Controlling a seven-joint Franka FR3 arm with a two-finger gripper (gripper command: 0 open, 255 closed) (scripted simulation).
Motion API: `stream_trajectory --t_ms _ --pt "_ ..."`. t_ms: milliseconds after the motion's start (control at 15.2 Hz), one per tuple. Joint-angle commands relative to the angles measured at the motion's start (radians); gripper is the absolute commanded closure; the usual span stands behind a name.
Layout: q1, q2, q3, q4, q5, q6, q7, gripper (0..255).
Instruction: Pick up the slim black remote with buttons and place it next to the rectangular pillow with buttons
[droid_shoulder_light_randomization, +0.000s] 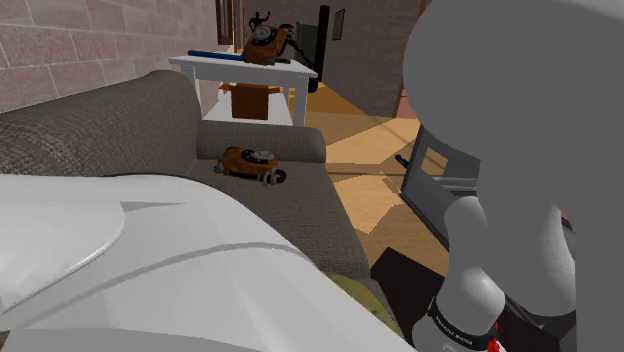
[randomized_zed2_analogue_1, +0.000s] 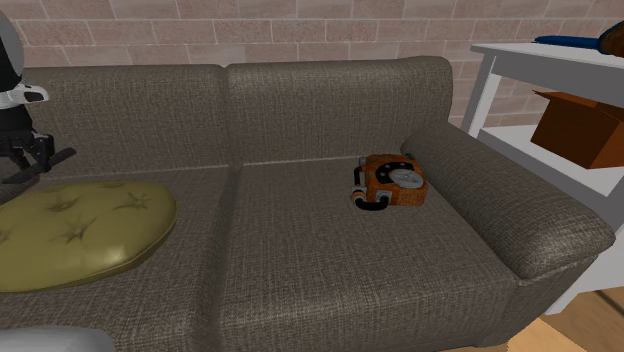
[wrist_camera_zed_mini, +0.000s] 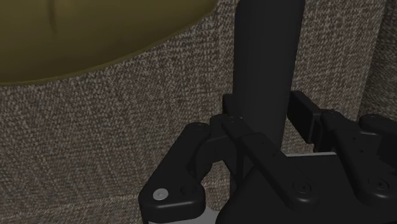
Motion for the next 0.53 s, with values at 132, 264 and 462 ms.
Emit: stream_trajectory --t_ms 132,264,462 --pt "0.003 0.018 -0.005 -0.034 -0.012 0.050 0.005 255" --pt "0.004 0.027 -0.008 -0.050 -0.019 0.073 0.008 255" --pt "0.007 0.042 -0.012 -0.072 -0.029 0.108 0.014 255"
